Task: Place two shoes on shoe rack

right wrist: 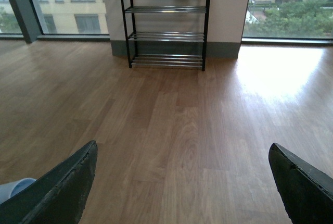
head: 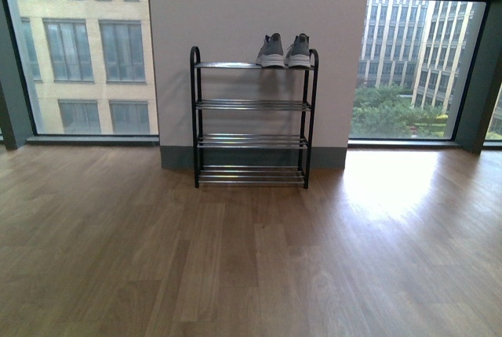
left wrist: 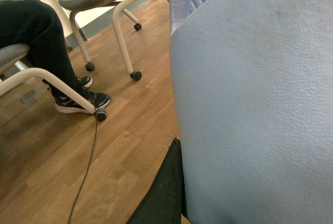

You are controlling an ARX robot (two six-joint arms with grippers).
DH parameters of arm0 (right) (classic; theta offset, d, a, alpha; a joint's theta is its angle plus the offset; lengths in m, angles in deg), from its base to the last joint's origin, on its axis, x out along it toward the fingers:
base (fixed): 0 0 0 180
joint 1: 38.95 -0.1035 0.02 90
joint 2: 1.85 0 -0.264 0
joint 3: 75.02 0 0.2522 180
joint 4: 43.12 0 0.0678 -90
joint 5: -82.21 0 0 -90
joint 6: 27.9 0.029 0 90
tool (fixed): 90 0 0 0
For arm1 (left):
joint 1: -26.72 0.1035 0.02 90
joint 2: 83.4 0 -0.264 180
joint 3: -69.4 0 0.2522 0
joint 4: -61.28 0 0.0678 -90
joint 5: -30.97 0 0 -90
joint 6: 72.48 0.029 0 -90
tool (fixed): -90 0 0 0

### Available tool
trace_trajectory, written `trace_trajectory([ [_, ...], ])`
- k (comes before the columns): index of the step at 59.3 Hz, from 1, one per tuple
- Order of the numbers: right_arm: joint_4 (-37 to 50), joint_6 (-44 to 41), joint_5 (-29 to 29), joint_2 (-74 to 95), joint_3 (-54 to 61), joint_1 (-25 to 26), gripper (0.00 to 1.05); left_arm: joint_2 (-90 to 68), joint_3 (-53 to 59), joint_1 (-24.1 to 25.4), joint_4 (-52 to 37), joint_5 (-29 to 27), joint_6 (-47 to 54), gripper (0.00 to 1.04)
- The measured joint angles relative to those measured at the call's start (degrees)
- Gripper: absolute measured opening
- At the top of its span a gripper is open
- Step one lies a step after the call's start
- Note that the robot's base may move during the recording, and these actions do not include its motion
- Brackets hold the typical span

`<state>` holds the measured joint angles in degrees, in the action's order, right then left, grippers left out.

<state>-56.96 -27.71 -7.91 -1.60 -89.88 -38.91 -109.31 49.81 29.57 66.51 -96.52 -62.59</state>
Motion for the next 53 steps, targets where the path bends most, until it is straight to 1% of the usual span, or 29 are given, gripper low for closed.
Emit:
trace_trajectory([
  [53, 0.0, 0.0, 0.2, 0.0, 0.0, 0.0, 0.95, 0.0, 0.0, -0.1, 0.0, 0.0, 0.3, 0.02],
])
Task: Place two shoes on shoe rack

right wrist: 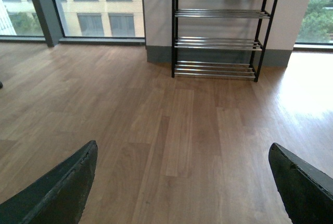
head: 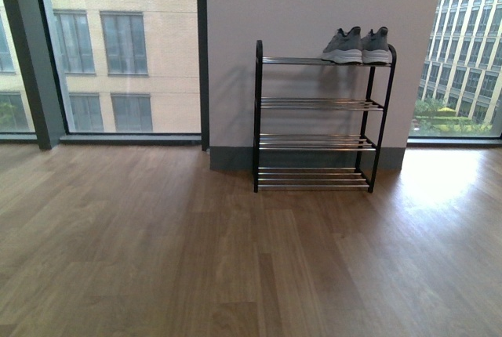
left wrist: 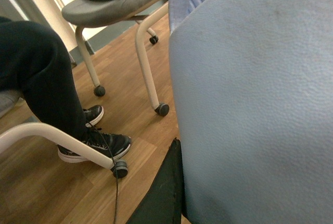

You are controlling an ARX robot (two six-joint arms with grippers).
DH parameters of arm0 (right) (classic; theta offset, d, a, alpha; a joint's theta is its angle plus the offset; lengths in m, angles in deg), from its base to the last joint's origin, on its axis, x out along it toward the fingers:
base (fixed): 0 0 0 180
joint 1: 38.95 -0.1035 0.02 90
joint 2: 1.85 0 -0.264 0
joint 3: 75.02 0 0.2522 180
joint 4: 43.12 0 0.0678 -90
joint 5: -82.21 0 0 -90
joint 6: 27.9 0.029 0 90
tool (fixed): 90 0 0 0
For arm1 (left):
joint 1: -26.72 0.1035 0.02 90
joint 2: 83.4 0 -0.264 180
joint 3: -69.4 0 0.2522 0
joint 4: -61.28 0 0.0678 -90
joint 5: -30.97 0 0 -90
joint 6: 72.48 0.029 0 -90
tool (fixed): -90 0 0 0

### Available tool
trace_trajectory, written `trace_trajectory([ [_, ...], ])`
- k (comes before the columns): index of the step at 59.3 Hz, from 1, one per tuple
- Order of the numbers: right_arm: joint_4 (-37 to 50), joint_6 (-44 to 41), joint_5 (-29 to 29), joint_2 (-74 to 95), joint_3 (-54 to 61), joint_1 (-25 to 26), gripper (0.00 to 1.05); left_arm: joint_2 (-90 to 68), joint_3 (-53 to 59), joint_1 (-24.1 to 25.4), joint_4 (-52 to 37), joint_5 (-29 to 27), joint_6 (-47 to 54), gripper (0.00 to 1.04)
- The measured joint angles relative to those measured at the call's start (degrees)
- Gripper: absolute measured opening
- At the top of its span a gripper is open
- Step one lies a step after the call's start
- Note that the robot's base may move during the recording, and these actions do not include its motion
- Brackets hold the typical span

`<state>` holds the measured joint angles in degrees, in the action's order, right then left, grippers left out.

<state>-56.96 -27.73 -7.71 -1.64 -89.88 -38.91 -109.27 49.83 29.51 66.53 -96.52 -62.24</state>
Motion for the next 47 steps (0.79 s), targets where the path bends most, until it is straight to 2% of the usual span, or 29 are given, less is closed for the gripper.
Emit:
trace_trajectory([
  [16, 0.0, 0.0, 0.1, 0.0, 0.0, 0.0, 0.95, -0.1, 0.0, 0.0, 0.0, 0.0, 0.0, 0.02],
  [22, -2.8, 2.3, 2.1, 0.5, -0.1, 0.1, 0.95, -0.1, 0.0, 0.0, 0.0, 0.0, 0.0, 0.02],
  [28, -1.6, 2.8, 0.0, 2.9, -0.1, -1.9, 0.95, -0.1, 0.0, 0.0, 0.0, 0.0, 0.0, 0.02],
  [31, 1.4, 0.9, -2.0, 6.1, -0.1, -4.0, 0.95, -0.1, 0.0, 0.0, 0.0, 0.0, 0.0, 0.02],
  [36, 9.0, -4.5, -2.0, 15.5, -0.1, -7.6, 0.95, -0.1, 0.0, 0.0, 0.0, 0.0, 0.0, 0.02],
  [39, 19.5, -9.0, -0.9, 27.2, -0.1, -8.1, 0.95, -0.1, 0.0, 0.0, 0.0, 0.0, 0.0, 0.02],
  [42, 33.5, -13.0, -0.6, 43.9, -0.5, -7.6, 0.95, -0.1, 0.0, 0.0, 0.0, 0.0, 0.0, 0.02],
  [47, 46.6, -15.1, -0.2, 63.1, -2.8, -7.4, 0.95, -0.1, 0.0, 0.0, 0.0, 0.0, 0.0, 0.02],
])
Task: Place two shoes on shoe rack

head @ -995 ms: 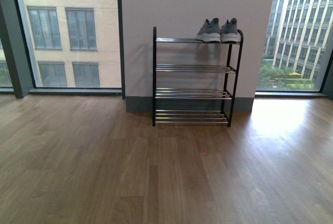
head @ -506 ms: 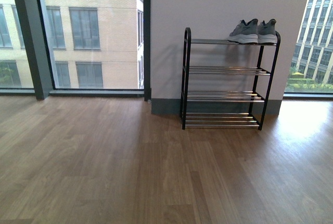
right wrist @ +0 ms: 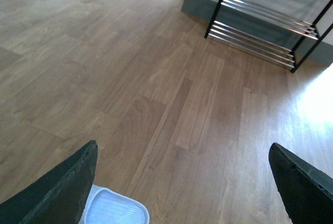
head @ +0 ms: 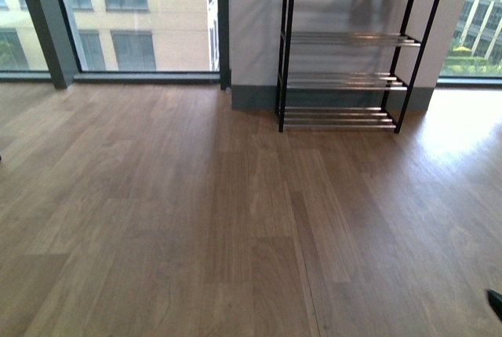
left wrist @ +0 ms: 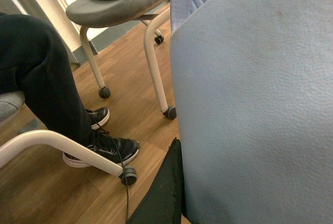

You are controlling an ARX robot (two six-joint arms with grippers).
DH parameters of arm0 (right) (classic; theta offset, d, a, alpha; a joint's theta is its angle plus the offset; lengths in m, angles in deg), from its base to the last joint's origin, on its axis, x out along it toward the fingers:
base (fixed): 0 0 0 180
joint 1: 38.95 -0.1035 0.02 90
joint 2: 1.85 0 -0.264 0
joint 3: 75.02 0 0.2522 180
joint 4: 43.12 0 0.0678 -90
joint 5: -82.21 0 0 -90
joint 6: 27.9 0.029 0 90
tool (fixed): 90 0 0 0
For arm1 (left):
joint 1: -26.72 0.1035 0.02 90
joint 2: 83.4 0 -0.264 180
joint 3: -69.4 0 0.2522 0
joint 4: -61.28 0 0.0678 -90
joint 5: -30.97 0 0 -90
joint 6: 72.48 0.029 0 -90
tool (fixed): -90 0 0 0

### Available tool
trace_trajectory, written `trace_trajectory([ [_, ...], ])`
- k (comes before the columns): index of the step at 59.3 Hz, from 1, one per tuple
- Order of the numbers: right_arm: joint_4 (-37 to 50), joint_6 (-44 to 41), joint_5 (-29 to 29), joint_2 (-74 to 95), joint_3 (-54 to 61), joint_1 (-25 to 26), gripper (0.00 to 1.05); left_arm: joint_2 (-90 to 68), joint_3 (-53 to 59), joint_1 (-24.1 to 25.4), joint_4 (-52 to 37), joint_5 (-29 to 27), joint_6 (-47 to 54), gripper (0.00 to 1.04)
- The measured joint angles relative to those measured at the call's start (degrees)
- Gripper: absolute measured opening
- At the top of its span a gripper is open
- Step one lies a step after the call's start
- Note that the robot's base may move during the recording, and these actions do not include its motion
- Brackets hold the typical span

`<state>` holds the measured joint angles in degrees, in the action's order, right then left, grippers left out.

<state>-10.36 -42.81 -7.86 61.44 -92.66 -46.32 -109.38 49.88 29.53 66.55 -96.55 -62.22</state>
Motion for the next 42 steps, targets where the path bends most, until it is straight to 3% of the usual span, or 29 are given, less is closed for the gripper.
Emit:
trace_trajectory([
  [11, 10.8, -3.1, 0.7, 28.2, -6.6, -0.1, 0.95, 0.0, 0.0, 0.0, 0.0, 0.0, 0.0, 0.02],
  [42, 16.2, -7.6, -4.8, 80.1, -26.9, -5.0, 0.95, 0.0, 0.0, 0.0, 0.0, 0.0, 0.0, 0.02],
])
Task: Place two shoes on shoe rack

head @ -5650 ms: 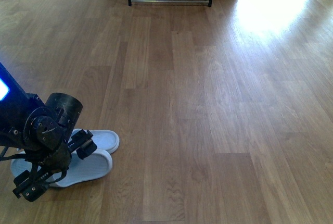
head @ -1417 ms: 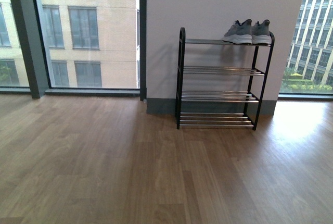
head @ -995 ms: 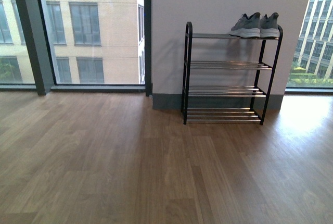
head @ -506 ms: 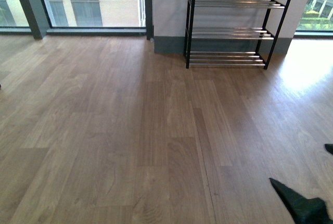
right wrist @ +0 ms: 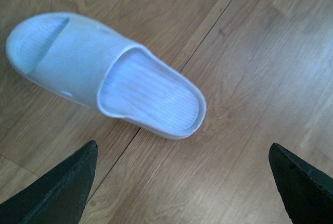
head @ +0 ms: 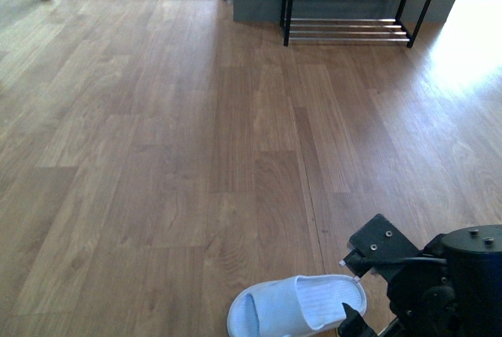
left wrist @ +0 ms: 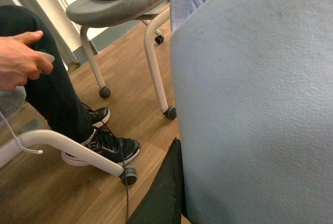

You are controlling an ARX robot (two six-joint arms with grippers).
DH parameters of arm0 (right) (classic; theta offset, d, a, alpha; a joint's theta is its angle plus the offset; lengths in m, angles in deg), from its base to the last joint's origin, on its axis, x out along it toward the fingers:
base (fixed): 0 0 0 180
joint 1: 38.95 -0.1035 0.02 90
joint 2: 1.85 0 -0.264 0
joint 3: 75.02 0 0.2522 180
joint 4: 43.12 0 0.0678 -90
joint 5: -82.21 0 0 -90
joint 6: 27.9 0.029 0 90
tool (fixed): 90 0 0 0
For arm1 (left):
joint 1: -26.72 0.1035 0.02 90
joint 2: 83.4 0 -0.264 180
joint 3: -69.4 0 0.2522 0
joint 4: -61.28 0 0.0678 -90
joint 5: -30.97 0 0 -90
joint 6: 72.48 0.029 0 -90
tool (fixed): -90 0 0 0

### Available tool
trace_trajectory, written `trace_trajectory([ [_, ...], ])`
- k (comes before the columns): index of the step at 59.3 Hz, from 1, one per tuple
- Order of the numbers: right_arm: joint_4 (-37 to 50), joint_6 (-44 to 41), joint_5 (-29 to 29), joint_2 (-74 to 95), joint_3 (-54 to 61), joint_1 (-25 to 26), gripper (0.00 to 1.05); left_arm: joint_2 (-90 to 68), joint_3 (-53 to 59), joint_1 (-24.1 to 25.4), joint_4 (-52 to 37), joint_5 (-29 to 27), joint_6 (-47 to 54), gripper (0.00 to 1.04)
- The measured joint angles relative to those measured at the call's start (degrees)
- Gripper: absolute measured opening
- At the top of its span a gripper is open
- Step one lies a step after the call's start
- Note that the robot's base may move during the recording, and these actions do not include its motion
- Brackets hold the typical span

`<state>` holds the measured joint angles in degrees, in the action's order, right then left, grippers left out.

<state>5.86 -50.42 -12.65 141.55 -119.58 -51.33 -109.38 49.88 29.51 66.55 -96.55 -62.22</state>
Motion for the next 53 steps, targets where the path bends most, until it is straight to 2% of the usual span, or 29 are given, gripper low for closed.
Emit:
trace_trajectory([
  [17, -5.9, 2.1, 2.9, 8.0, -7.6, -1.0, 0.95, 0.0, 0.0, 0.0, 0.0, 0.0, 0.0, 0.02],
  [53, -14.8, 7.2, 7.0, 14.9, -18.8, 0.1, 0.95, 0.0, 0.0, 0.0, 0.0, 0.0, 0.0, 0.02],
])
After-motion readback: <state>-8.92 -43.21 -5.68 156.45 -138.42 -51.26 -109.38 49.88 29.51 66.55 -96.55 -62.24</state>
